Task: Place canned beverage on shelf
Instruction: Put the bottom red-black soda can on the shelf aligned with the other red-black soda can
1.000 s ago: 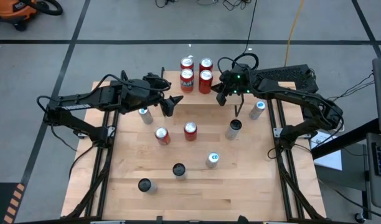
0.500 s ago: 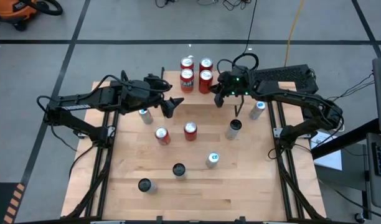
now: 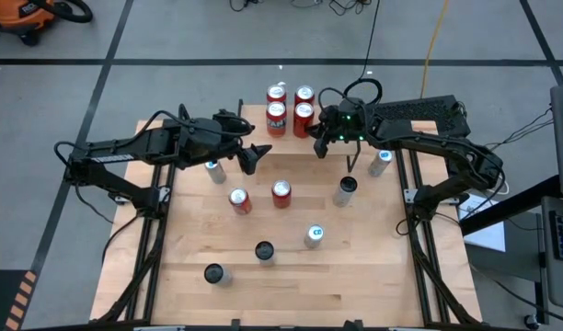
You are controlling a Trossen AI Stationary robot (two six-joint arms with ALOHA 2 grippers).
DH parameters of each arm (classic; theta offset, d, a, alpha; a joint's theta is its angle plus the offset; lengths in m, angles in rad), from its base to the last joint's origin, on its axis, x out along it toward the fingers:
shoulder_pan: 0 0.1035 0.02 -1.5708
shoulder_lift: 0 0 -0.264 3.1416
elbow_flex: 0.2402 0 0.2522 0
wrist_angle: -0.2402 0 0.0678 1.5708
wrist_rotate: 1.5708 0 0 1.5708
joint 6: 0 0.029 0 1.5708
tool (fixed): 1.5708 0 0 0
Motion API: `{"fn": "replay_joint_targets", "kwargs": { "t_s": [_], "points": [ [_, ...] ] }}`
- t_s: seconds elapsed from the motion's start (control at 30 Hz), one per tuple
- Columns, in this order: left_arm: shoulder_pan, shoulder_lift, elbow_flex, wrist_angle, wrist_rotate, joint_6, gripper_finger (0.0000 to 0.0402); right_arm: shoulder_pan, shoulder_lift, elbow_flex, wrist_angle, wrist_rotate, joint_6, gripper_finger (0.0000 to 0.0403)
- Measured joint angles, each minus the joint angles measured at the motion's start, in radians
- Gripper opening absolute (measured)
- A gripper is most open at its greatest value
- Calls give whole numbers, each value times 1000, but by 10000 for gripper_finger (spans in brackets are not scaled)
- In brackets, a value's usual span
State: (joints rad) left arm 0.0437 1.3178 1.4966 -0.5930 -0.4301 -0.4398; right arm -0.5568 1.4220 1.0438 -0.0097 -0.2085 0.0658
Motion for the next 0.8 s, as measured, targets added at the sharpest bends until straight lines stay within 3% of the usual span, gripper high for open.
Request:
{"fn": "replay_joint_targets", "kwargs": {
  "t_s": [0.57,0.8],
  "points": [
    [0,0,0,-8,4,0,395,-24,0,0,43,-4,-1,0],
    [-7,0,0,-100,8,-12,395,0,-29,-1,22,-90,98,0]
  ]
}}
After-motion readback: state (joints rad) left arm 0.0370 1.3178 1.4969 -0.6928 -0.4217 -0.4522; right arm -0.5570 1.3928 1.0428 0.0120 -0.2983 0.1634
